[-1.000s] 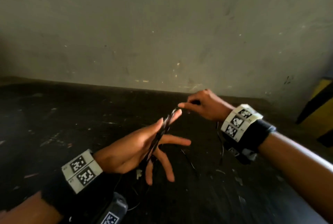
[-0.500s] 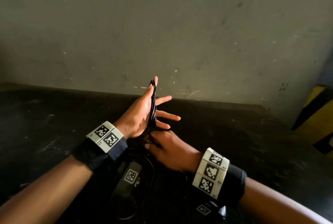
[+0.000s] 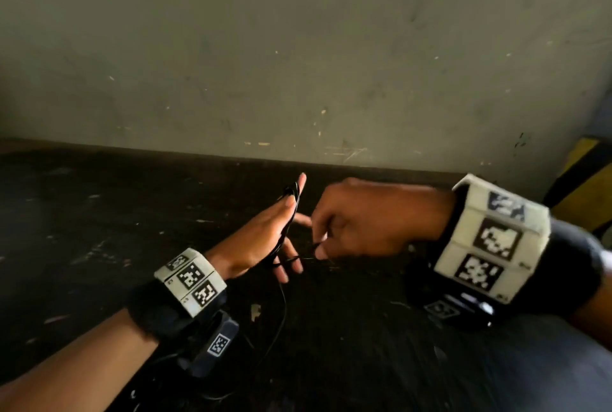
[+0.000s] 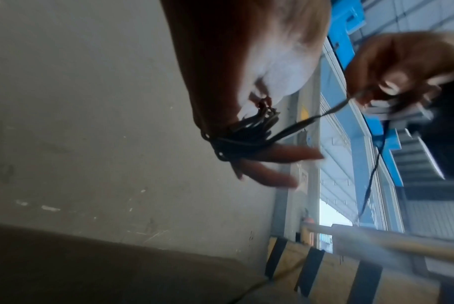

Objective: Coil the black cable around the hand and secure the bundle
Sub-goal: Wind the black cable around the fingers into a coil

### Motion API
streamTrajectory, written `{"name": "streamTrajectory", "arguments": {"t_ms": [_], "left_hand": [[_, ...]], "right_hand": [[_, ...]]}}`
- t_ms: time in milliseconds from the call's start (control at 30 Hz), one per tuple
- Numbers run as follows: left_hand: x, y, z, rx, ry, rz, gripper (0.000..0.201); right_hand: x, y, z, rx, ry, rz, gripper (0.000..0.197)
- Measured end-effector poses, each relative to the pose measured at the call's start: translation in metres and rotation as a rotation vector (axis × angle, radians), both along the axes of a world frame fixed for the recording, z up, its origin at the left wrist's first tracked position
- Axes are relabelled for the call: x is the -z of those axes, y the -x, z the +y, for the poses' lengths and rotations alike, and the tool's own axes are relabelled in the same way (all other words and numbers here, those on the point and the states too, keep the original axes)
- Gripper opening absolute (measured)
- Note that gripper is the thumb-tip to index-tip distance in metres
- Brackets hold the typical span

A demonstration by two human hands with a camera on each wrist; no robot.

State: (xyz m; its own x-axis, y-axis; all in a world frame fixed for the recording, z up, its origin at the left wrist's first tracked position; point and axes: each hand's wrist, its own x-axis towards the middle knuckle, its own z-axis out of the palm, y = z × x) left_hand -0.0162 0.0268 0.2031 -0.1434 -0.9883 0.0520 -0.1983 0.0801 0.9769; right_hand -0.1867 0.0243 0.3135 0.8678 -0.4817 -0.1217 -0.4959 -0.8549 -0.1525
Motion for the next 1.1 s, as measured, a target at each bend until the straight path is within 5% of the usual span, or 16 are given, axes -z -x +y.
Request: {"name": "streamTrajectory", "arguments": {"t_ms": [100,233,467,567,833,1100], "left_hand": [[0.012,-0.007,0.01,0.058,-0.064,-0.079,0.064],[0.018,-0.011,0.032,0.157,-0.157,0.016,0.053],[0.004,-0.017,0.049,0.399,-0.214,0.232,0.059],[-0.005,-0.02,0.053,0.457,-0.222,0.289,0.046],[-0.05,-0.026,0.027,0.197,0.061,0.578,0.048],[-0.047,-0.019,-0.007,-0.026,0.151,0.579,0.046]], "right_hand": [[-0.03,0.006,-0.012,-0.032,0.104,-0.049,0.015],[-0.051,0.015,-0.043,-0.03,0.25,-0.202,0.019],[-0.018,-0.004,-0.095,-0.051,0.26,-0.308,0.027],[0.004,-0.016,-0.106,-0.049,0.237,-0.359,0.033],[0.091,-0.051,-0.082,-0.076,-0.038,-0.677,0.023],[0.094,-0.057,-0.022,0.068,-0.404,-0.297,0.019]]}}
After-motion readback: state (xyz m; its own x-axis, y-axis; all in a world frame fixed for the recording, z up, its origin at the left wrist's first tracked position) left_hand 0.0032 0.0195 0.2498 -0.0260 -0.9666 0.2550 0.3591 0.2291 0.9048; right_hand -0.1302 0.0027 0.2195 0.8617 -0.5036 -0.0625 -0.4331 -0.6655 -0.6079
